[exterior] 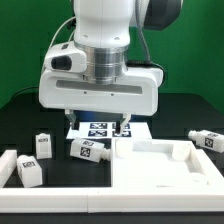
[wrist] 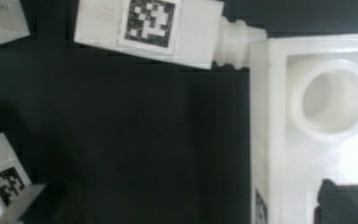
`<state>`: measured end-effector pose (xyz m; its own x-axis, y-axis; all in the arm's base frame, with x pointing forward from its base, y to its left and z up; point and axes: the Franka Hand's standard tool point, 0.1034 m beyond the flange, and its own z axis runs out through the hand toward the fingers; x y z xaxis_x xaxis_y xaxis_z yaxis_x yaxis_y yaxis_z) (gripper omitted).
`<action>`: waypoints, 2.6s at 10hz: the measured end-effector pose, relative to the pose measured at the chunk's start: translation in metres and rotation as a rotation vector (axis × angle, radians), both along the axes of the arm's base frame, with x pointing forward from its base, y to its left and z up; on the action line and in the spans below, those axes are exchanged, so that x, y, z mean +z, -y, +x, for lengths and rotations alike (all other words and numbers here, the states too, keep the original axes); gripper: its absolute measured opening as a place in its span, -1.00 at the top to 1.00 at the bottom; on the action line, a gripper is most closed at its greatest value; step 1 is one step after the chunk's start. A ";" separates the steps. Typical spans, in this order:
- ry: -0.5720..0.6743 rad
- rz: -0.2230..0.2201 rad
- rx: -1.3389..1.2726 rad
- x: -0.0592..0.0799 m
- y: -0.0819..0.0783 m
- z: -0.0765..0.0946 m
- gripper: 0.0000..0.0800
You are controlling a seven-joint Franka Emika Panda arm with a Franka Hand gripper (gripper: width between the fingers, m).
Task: Assemble one leg
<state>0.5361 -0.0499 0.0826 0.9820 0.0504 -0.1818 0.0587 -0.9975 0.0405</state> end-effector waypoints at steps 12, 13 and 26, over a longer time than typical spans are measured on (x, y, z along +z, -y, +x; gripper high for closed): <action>0.119 0.071 0.651 -0.063 0.021 -0.058 -0.62; 0.112 0.071 0.644 -0.069 0.028 -0.058 -0.62; 0.120 0.062 0.533 -0.073 0.035 -0.075 0.29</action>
Offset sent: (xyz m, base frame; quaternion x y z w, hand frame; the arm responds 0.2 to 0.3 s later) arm 0.0000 0.0000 0.0000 0.0000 0.0000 0.0000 1.0000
